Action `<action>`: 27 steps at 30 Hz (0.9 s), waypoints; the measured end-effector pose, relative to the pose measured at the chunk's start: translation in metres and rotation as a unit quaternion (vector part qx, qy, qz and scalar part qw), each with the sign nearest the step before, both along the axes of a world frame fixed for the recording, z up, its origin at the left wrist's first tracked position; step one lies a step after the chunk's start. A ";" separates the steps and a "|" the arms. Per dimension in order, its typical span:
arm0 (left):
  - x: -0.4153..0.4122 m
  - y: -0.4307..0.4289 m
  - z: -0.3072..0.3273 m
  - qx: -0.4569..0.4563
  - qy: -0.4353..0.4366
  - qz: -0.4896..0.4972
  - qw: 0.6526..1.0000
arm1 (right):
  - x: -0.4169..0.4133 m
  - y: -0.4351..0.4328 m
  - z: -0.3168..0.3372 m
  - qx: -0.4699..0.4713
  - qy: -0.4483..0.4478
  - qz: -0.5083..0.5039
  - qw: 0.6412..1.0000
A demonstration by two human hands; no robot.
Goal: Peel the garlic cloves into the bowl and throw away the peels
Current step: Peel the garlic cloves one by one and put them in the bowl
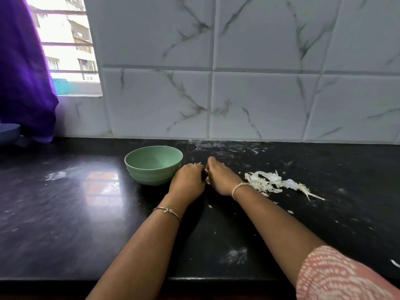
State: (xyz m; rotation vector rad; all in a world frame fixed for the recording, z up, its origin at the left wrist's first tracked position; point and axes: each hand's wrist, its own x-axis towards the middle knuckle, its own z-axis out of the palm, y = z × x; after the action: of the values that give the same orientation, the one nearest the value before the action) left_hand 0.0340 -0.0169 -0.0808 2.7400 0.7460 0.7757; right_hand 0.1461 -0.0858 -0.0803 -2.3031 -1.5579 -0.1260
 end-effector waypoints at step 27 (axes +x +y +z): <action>0.004 -0.005 0.001 0.068 0.058 -0.068 0.994 | 0.010 -0.003 -0.001 -0.029 -0.104 -0.055 0.993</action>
State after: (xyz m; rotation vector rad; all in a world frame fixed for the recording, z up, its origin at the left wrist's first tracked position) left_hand 0.0383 -0.0218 -0.0796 2.9430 0.5374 0.6673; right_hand 0.1560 -0.0890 -0.0816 -2.4896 -1.5487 -0.3641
